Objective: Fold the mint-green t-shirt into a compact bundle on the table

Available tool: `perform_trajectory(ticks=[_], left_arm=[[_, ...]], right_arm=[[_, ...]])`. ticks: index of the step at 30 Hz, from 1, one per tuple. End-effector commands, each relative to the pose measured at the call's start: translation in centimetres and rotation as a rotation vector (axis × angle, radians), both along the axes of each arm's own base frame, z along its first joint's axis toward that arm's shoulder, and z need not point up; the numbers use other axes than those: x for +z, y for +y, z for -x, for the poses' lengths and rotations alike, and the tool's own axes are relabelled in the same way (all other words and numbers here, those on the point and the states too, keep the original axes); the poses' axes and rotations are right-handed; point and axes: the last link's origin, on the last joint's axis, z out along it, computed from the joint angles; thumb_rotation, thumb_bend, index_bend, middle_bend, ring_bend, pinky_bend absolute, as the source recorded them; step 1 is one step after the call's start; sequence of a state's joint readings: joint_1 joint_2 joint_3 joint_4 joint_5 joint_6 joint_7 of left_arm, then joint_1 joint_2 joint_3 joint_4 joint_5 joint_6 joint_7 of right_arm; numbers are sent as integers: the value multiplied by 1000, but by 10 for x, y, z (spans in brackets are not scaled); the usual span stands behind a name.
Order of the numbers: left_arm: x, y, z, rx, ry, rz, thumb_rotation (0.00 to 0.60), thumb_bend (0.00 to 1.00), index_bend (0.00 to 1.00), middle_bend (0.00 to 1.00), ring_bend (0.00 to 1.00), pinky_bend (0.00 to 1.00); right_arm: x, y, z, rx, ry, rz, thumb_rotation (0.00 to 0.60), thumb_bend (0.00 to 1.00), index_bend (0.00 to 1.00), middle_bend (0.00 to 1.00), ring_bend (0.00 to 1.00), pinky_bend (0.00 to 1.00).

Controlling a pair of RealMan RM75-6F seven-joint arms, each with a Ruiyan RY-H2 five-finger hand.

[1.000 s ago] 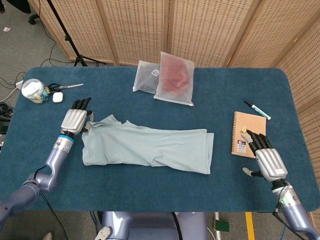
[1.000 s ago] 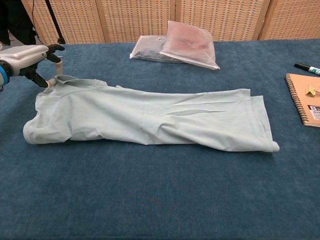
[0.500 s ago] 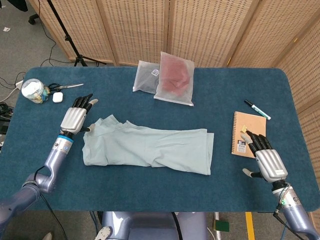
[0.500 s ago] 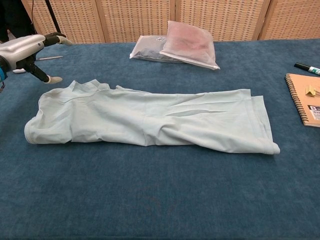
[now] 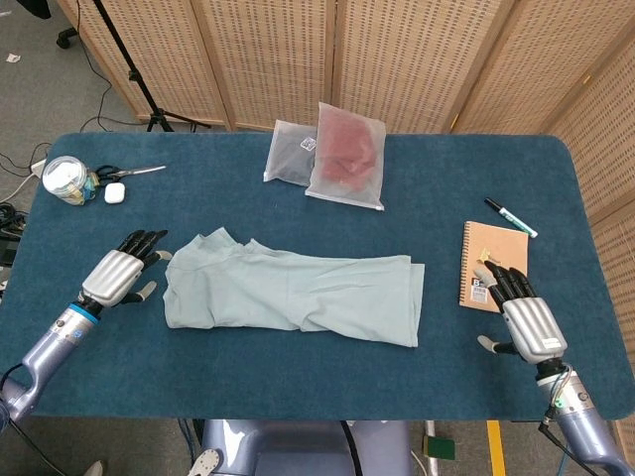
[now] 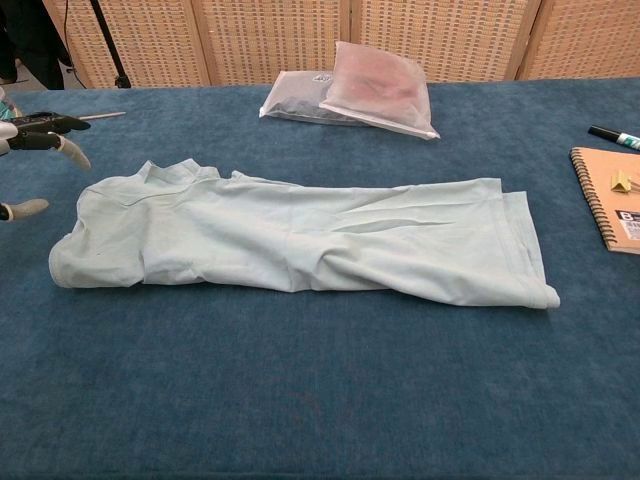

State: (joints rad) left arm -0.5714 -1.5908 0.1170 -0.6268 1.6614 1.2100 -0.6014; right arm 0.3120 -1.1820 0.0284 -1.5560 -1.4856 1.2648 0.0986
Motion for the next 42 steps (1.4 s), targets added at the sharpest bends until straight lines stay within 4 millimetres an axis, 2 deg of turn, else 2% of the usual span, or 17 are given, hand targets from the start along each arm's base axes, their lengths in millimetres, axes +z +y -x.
perform_trajectory(ticks=[1,25,30,42], left_arm=[[-6,-2,3,3,15,18,600,413,306,0,0,0],[-38,14,-5,-12,114,48,600,399,334,0,0,0],[-41,15,-4,-4,134,46,600,396,334,0,0,0],[-51,22,-11,-7,145,51,600,396,334,0,0,0]], right_arm=[[-1,0,0,-1,1,-2,600,53,0,0,0,3],[3,1,2,-15,-7,12,600,70,0,0,0,3],[3,0,2,-17,-10,11,600,105,0,0,0,3],[4,1,2,-17,-16,10,600,105,0,0,0,3]])
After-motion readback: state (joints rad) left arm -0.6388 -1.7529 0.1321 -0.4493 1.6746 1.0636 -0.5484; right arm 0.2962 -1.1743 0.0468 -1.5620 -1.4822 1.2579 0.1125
